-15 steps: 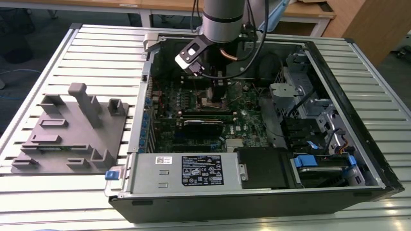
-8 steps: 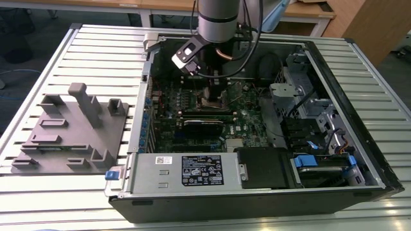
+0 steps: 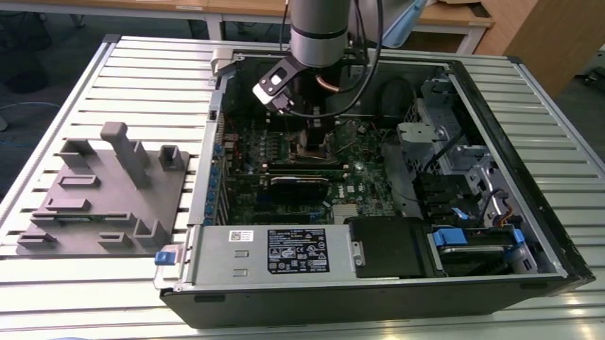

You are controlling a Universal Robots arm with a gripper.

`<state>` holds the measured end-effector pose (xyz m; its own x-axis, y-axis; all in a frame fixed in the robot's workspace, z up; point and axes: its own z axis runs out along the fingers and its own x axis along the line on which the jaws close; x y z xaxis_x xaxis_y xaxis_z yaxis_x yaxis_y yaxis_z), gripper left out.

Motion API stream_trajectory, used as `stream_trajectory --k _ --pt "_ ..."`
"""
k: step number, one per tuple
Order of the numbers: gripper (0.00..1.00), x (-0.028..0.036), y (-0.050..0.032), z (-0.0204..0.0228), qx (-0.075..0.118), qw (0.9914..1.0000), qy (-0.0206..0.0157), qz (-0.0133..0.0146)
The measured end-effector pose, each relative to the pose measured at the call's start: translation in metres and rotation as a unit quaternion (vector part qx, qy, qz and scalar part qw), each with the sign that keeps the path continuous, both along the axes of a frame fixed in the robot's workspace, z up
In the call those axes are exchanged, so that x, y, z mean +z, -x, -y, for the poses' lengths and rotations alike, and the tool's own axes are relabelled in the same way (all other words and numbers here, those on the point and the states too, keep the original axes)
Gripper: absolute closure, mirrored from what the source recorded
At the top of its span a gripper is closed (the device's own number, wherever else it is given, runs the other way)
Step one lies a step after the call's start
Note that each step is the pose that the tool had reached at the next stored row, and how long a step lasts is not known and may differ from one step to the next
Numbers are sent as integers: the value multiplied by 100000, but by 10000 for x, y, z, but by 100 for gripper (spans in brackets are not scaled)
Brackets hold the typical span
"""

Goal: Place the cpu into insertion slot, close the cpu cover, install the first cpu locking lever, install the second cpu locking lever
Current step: 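Place the cpu into insertion slot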

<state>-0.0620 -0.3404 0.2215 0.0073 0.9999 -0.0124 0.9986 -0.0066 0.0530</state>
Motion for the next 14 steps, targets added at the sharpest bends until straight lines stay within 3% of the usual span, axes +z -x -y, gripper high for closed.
stream_trajectory --k 6,14 --pt "46 -93 0 -1 -14 100000 3 2" --pt "46 -136 1 -44 -12 100000 5 -2"
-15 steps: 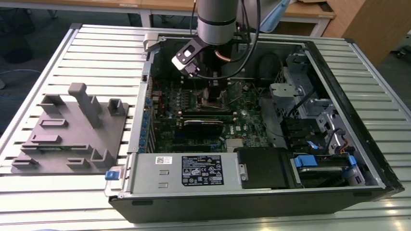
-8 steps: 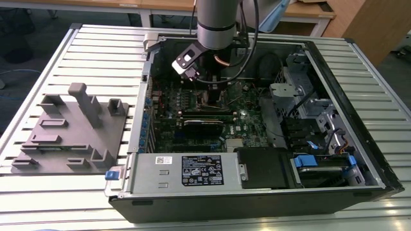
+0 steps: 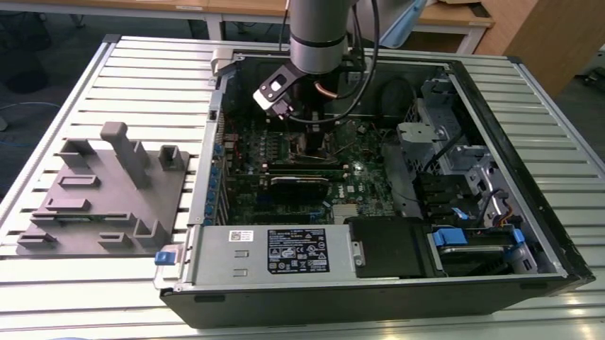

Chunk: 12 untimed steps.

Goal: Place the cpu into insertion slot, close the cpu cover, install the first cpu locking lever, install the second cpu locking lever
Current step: 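Place the cpu into insertion slot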

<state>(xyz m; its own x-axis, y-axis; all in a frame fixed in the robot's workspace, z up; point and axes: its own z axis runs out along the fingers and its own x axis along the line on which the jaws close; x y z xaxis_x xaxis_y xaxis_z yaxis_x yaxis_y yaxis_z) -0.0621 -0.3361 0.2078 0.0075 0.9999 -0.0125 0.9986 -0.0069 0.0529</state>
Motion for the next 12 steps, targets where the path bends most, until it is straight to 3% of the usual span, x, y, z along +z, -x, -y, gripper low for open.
stream_trajectory --k 6,12 --pt "46 -71 -1 -18 5 100000 -3 -68" --pt "46 -88 0 -37 8 100000 -4 -94"
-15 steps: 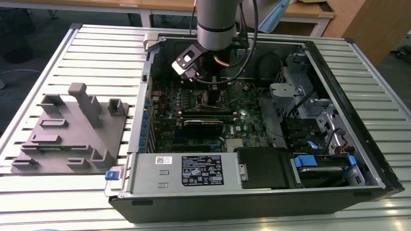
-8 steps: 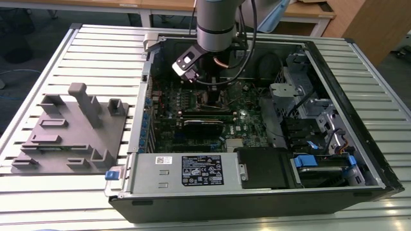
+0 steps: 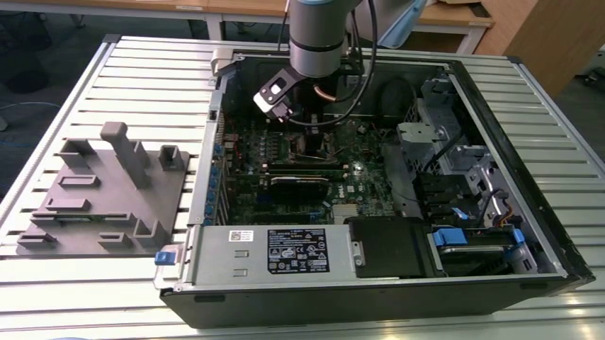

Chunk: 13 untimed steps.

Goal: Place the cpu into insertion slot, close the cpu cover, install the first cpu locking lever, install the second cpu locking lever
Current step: 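Place the cpu into insertion slot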

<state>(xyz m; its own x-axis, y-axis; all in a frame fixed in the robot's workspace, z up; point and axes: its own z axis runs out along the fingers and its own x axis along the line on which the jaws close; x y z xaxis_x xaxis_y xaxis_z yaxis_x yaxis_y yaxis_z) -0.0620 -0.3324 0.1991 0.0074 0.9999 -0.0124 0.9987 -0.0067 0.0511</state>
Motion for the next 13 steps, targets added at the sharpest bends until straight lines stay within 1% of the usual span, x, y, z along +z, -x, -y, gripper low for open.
stream_trajectory --k 7,13 --pt "46 -46 1 -1 -7 100000 6 -7" --pt "46 -52 3 -2 -8 100000 3 -6"
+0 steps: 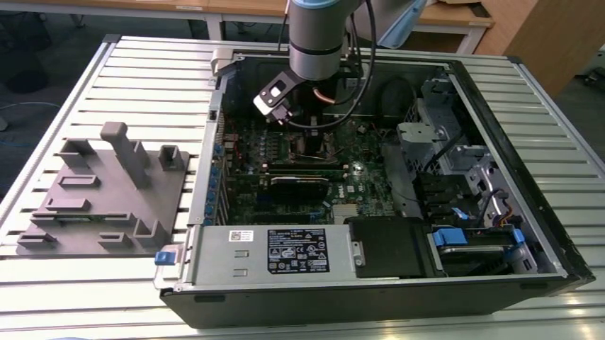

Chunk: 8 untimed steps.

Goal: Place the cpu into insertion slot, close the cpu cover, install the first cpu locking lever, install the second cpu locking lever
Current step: 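Place the cpu into insertion slot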

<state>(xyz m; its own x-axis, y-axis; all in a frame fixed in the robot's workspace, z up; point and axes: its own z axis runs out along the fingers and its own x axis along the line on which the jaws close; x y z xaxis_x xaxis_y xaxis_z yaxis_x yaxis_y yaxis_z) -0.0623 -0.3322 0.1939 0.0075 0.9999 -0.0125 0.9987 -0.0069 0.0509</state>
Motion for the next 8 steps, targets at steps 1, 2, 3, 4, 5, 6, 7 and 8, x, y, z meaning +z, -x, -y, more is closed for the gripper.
stream_trajectory --k 1,2,3,4,5,6,7,8 --pt "46 0 1 0 0 100000 -4 3" --pt "46 0 3 0 1 100000 -3 6" --pt "46 0 6 1 -3 100000 -5 3" --pt "46 0 7 2 -1 100000 -3 4" --pt "46 0 8 3 4 100000 2 0" --pt "46 0 8 4 0 100000 -1 3" --pt "46 0 8 5 -1 100000 -2 3" --pt "46 -1 8 6 -2 100000 -3 1"
